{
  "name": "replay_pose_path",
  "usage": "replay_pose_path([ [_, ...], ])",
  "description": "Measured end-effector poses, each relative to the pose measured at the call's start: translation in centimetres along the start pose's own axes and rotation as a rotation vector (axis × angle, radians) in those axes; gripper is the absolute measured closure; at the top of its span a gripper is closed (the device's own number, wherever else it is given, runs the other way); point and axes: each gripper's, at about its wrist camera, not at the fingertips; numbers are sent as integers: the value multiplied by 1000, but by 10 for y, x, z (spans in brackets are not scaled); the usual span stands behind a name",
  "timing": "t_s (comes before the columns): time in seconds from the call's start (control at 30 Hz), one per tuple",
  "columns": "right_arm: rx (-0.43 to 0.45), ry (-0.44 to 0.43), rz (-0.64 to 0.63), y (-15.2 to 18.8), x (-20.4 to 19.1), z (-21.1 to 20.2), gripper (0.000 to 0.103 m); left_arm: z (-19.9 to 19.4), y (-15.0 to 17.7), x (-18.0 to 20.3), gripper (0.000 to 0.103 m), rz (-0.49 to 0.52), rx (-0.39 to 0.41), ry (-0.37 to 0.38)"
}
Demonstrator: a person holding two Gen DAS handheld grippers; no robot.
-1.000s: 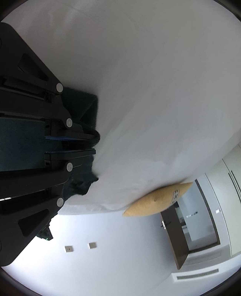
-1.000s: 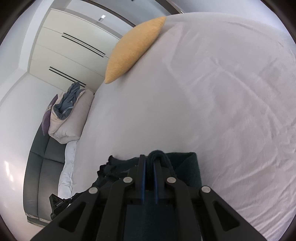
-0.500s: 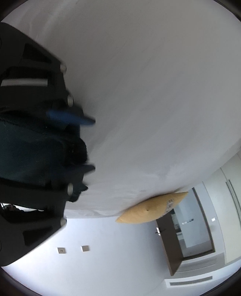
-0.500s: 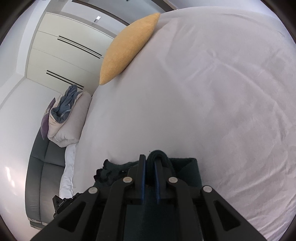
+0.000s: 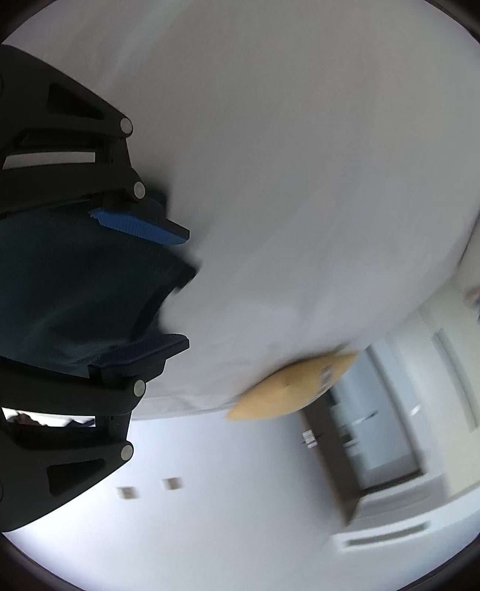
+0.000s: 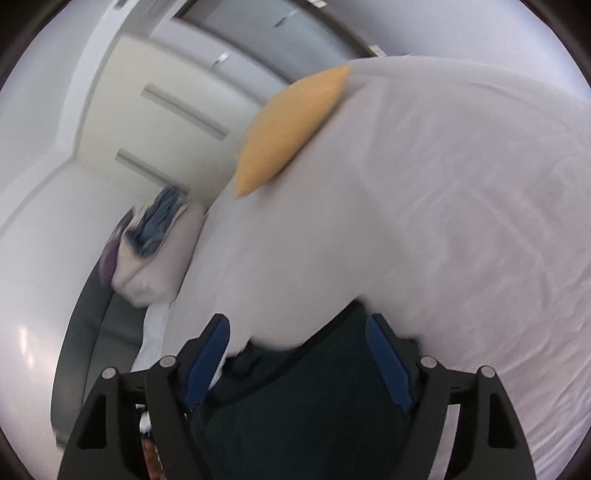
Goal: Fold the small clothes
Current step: 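Open both grippers and release the folded hem onto the sweater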
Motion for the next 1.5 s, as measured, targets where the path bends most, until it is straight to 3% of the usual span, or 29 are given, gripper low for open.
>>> replay_pose_path([
  [0.1,-77,-69,-68,19,-31,12,24,22,27,25,54,116,-72,-20],
  [0.2,-148,-98,-123,38,-53,26,24,38,54,32,54,215,-93,-95],
  [0.37,-242,-92,-97,60,-50,48,24,52,54,1,54,175,-102,-177],
  [0.4,-238,-84,-73,60,-43,49,24,52,52,-5,54,159,-95,-175],
  [0.47,-206,-46,-46,62,-31,44,24,38,54,-25,70,146,-88,-179],
  [0.53,-172,-20,-4,63,-15,37,28,32,56,-36,70,158,-87,-186],
  [0.63,-147,-9,55,61,9,31,43,31,63,-38,70,195,-75,-206],
  [0.7,-140,11,77,60,18,29,61,29,69,-38,70,222,-59,-229],
  [0.8,-125,56,59,59,25,26,76,23,77,-43,70,255,-38,-246],
  [0.87,-100,98,67,58,31,20,80,14,80,-48,70,254,-27,-248],
  [1.03,-46,151,151,57,41,5,79,-3,92,-58,70,293,7,-271],
  [1.1,-46,183,97,55,22,2,67,-7,95,-60,70,299,21,-276],
  [1.2,-32,95,32,54,-11,5,58,-15,102,-62,70,312,39,-297],
  [1.33,-103,-74,-59,61,-61,37,57,-26,106,-66,70,318,51,-311],
  [1.37,-128,-95,-86,65,-69,46,57,-26,104,-65,70,314,54,-314],
  [1.4,-146,-105,-101,69,-74,52,57,-27,103,-69,66,307,71,-369],
  [1.5,-213,-93,-79,83,-68,77,57,-35,95,-91,66,226,48,-307],
])
Point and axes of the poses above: each gripper's, at about its wrist camera, not at the fingertips, and z roughly the way its jaws point, x to its right, y to its underside, and after that the axes turned 14 degrees about -z, right-handed
